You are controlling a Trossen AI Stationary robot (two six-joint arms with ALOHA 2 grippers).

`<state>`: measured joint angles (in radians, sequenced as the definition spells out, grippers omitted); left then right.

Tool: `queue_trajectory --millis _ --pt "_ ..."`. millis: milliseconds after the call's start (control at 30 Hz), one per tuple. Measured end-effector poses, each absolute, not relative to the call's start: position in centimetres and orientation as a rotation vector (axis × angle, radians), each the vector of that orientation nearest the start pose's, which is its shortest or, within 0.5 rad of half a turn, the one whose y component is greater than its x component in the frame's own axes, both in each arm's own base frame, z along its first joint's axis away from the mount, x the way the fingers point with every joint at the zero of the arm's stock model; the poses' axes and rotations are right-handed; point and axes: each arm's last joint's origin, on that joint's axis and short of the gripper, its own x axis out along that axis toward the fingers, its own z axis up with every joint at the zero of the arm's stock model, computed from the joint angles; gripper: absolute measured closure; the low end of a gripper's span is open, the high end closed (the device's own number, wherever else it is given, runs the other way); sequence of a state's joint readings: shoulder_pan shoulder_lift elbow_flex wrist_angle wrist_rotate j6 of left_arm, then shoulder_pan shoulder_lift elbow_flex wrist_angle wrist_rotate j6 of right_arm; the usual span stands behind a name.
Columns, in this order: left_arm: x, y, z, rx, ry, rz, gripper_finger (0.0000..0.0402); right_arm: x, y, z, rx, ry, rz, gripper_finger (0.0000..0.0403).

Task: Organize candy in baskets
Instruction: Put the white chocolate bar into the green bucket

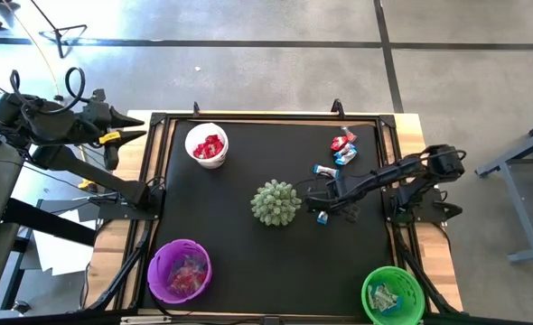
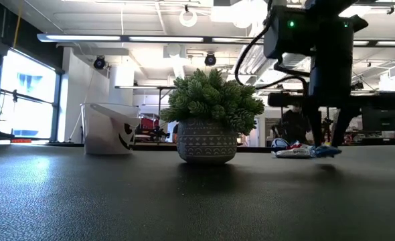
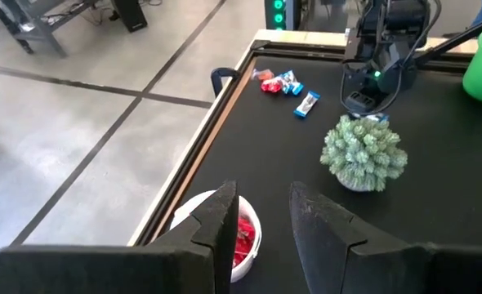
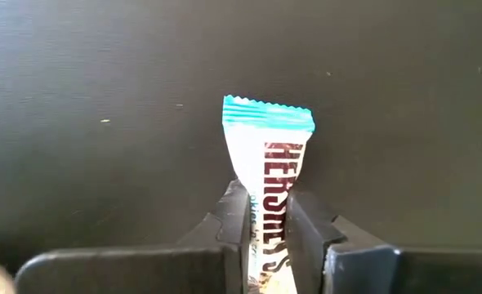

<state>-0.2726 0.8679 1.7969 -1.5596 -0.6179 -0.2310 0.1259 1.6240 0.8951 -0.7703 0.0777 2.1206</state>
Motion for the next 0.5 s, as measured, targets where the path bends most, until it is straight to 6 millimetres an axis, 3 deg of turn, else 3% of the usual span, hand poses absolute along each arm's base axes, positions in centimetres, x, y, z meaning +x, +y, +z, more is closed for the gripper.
queue_trajectory --millis 233,500 --pt "3.8 0.6 49.0 0.022 0.468 0.380 0.0300 25.7 2.9 18.4 1.479 0.857 -1.221 0.0359" --pt "7.6 -0.4 49.0 0.045 0.513 0.382 0.0300 25.8 5.1 23.0 1.505 0.875 -0.650 0.0361"
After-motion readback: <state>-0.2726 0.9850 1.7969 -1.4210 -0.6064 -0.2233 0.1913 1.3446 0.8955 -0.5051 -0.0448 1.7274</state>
